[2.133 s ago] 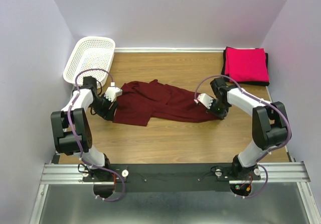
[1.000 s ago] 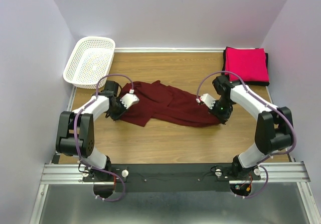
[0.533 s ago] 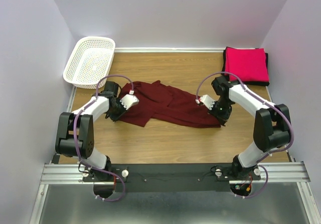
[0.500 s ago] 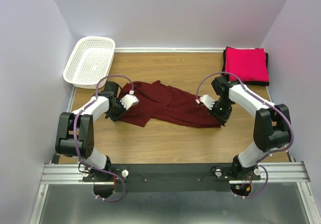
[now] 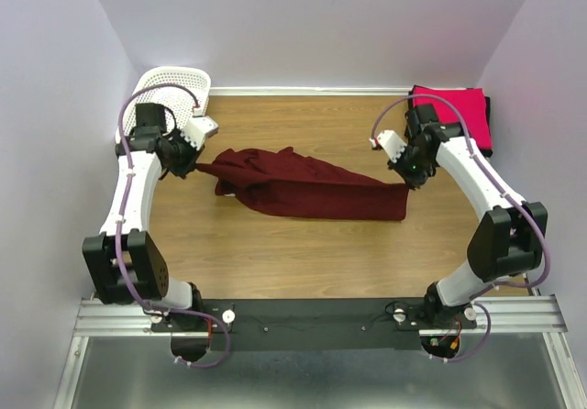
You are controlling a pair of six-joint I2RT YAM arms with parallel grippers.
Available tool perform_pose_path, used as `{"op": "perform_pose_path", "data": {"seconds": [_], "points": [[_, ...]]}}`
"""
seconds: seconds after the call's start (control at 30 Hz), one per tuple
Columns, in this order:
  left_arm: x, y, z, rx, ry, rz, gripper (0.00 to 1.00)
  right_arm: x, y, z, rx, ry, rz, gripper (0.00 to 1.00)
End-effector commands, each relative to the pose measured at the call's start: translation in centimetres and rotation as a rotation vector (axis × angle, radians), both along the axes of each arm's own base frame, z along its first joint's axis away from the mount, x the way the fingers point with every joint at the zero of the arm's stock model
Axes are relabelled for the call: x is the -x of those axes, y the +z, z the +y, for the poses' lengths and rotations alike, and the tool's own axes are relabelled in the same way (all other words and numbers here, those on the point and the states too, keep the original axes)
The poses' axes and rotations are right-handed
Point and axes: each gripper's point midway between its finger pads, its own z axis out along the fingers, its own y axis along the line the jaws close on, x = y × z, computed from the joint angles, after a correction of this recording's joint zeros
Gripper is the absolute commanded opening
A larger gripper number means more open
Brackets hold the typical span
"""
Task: Fold and stack the t-shirts
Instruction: Flatten out the tshirt
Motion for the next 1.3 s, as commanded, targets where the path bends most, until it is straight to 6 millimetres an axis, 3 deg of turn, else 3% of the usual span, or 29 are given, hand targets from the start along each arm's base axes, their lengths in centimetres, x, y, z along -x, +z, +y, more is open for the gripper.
{"op": "perform_pose_path", "data": {"seconds": [0.0,0.1,0.13,0.17,0.23,0.27,0.3,0.4,0.43,0.53,0.57,0.6,0.8,0.9,1.0,1.17,1.2,1.27], "points": [[-0.4,5.9,-1.4,0.104,0.0,-0.115,0.0,-3.4,3.8,-1.3,0.017,-0.081,-0.16,0.01],[-1.3,10.4,-1.7,0.154,0.044,-0.21,0.0,-6.7,8.1,-1.5,-0.009,-0.136,-0.3,0.01],[-2.2,13.5,-1.6,0.162,0.061,-0.299,0.0,-7.4,9.4,-1.5,-0.02,-0.148,-0.337,0.01],[-2.4,15.4,-1.5,0.187,0.096,-0.339,0.0,-8.8,12.3,-1.8,-0.02,-0.179,-0.417,0.01],[-2.5,21.4,-1.3,0.197,0.125,-0.501,0.0,-9.8,15.3,-2.0,-0.023,-0.205,-0.502,0.0],[-2.3,23.2,-1.2,0.202,0.138,-0.55,0.0,-10.2,16.9,-2.1,-0.032,-0.222,-0.545,0.01],[-1.5,26.1,-1.3,0.223,0.161,-0.622,0.0,-10.8,19.6,-2.4,-0.034,-0.241,-0.619,0.0],[-0.6,30.3,-0.7,0.228,0.215,-0.75,0.0,-11.3,23.8,-2.8,-0.048,-0.278,-0.738,0.01],[0.3,32.3,-0.4,0.227,0.239,-0.816,0.0,-11.4,26.3,-3.1,-0.057,-0.295,-0.808,0.01],[2.8,35.3,0.1,0.212,0.278,-0.932,0.0,-10.5,30.2,-3.4,-0.082,-0.317,-0.913,0.01],[4.4,36.9,0.0,0.214,0.282,-0.99,0.0,-10.1,31.0,-3.5,-0.092,-0.326,-0.935,0.01],[4.4,37.0,0.3,0.207,0.292,-0.997,0.0,-9.7,31.6,-3.6,-0.099,-0.332,-0.951,0.01],[12.1,43.0,0.7,0.233,0.374,-1.224,0.0,-5.8,38.0,-4.5,-0.155,-0.385,-1.124,0.01],[13.3,44.7,1.0,0.236,0.401,-1.283,0.0,-5.2,40.3,-4.8,-0.169,-0.391,-1.198,0.0],[12.4,45.1,0.8,0.24,0.381,-1.272,0.0,-6.5,39.9,-4.9,-0.141,-0.386,-1.203,0.01],[5.9,41.5,0.0,0.243,0.288,-1.128,0.0,-11.0,37.6,-4.3,-0.112,-0.365,-1.184,0.01],[3.6,39.9,0.0,0.248,0.283,-1.072,0.0,-12.0,36.8,-4.2,-0.105,-0.36,-1.173,0.01],[1.1,38.7,-0.4,0.276,0.252,-1.027,0.0,-15.1,35.0,-3.8,-0.095,-0.352,-1.151,0.0]]}}
